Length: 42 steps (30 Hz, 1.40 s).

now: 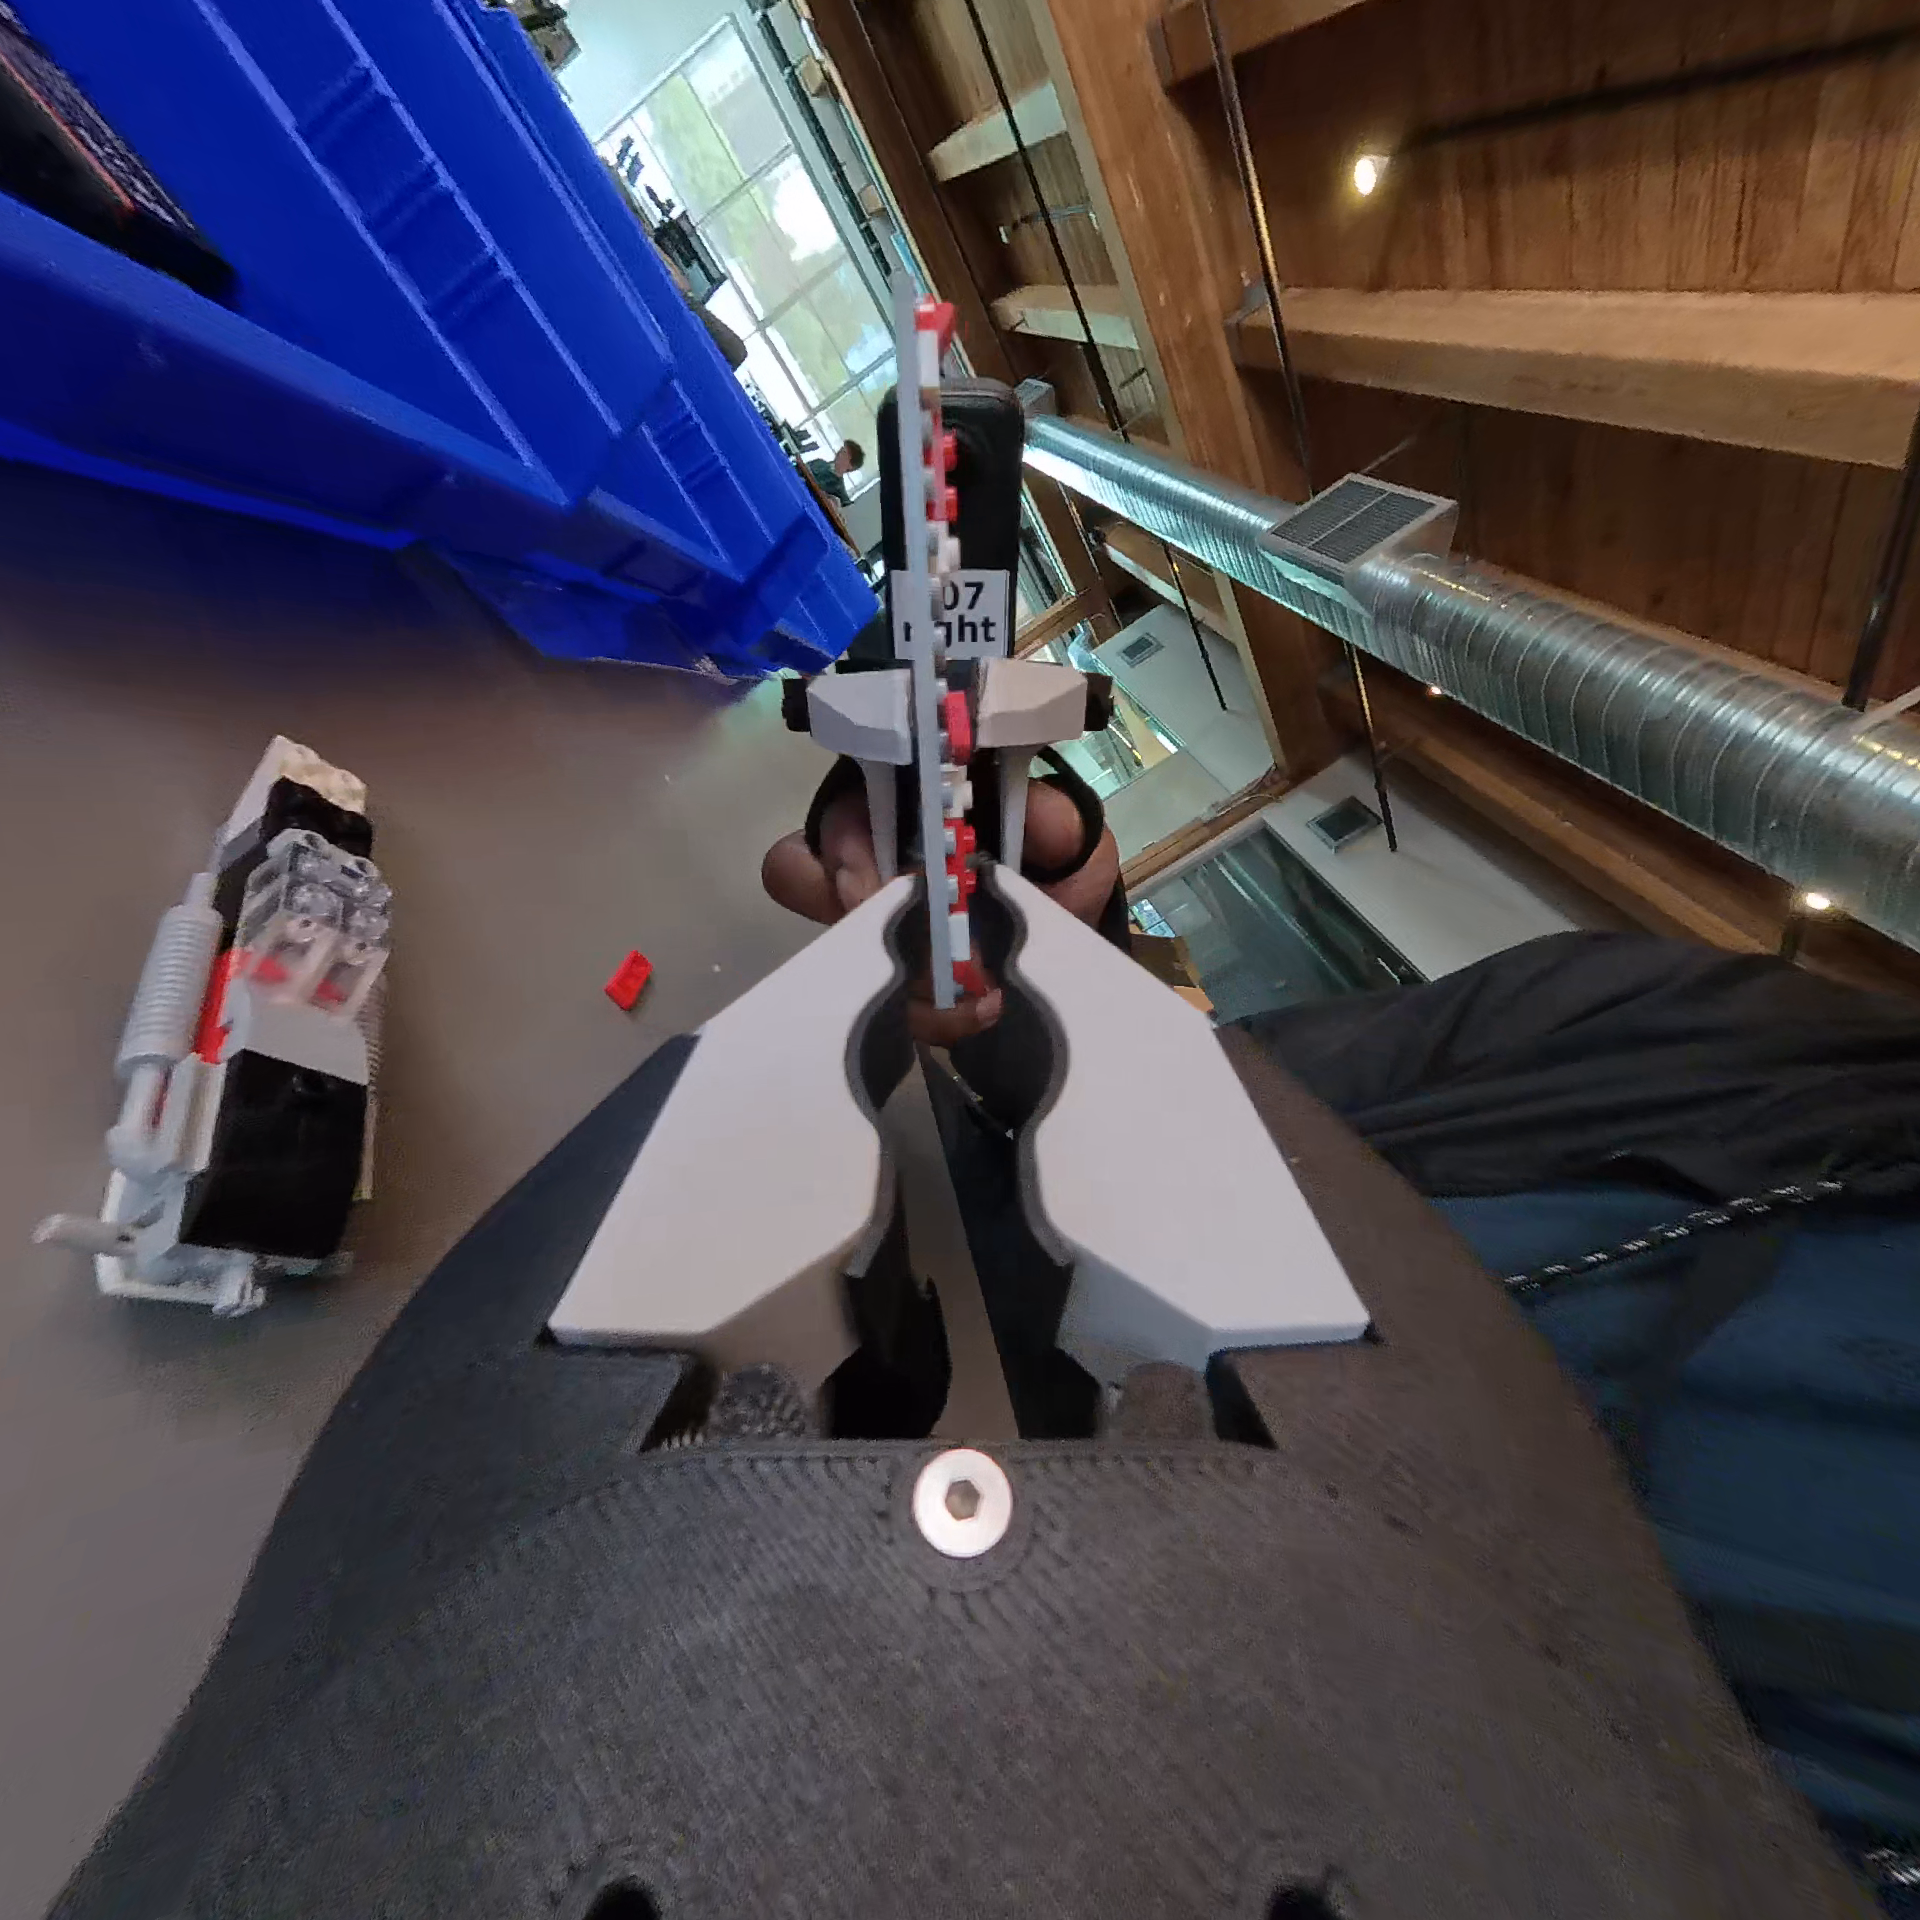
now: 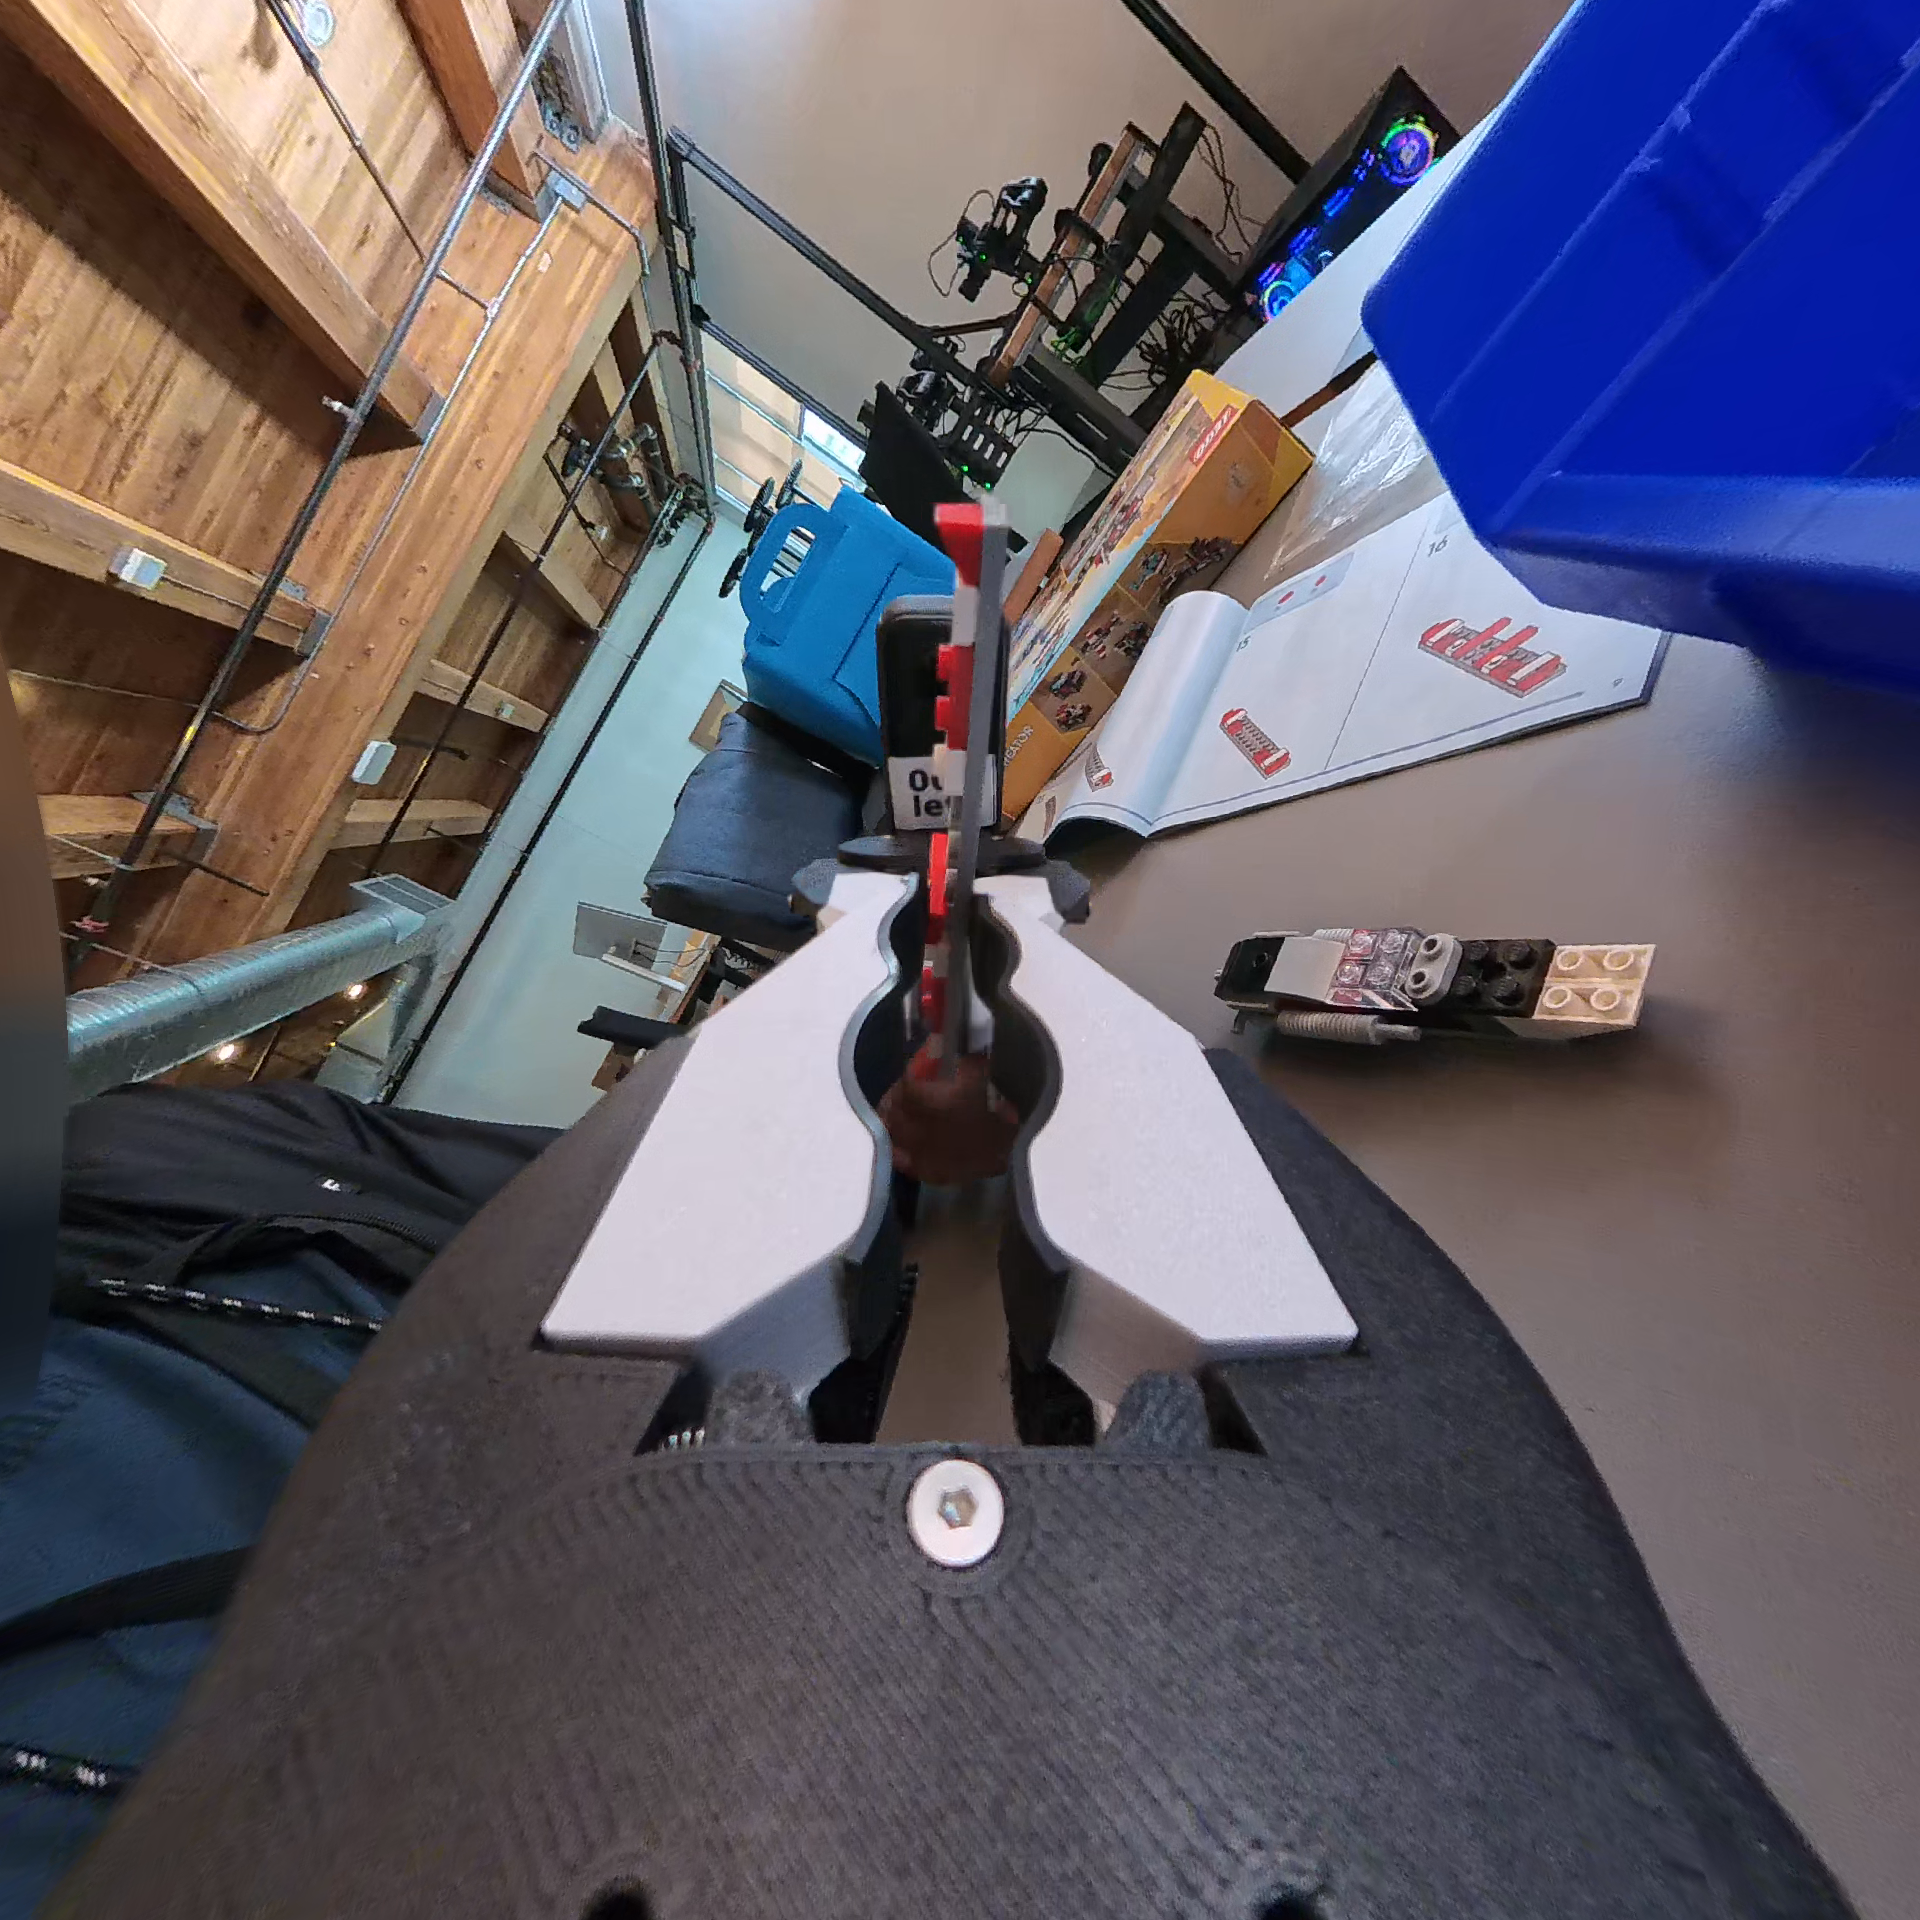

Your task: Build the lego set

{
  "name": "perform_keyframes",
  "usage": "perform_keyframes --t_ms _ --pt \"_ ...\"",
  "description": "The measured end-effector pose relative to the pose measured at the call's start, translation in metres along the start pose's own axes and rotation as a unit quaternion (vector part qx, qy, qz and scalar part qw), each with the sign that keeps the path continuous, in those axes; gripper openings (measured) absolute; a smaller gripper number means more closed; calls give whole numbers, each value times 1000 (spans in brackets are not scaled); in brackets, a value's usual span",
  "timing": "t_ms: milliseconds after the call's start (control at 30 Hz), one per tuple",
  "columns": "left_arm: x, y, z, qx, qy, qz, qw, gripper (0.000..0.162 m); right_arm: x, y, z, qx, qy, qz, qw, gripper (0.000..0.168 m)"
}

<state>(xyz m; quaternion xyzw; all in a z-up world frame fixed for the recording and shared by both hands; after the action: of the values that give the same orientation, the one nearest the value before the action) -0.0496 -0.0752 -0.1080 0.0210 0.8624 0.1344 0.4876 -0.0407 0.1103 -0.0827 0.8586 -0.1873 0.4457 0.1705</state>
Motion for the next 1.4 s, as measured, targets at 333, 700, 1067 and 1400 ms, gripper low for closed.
perform_keyframes --t_ms 333,700,1067,1400 --pt "-1 0 0 5 5 1 1000 8 -1 -1 0 8 15 -3 1000 6" --pt "-2 0 1 18 19 -2 1000 7 0 -2 0 22 5 -1 1000 6" --pt "-2 2 4 39 19 0 999 8 4 -7 -1 60 -11 10 998 7" --pt "1 1 4 40 19 -13 999 7 2 -6 3 47 -16 30 998 7"
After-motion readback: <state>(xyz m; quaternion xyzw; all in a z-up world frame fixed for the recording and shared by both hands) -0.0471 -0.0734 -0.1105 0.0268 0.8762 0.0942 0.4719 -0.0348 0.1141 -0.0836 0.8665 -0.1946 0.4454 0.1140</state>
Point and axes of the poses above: each gripper's, where its closed fingertips meet, y out along the fingers, z out of its underside, x = y × z across the jaws, the point moved 10 cm from there along -y, back along the fingers, and after that the axes turned 12 degrees about -x, right-handed, at the moved point
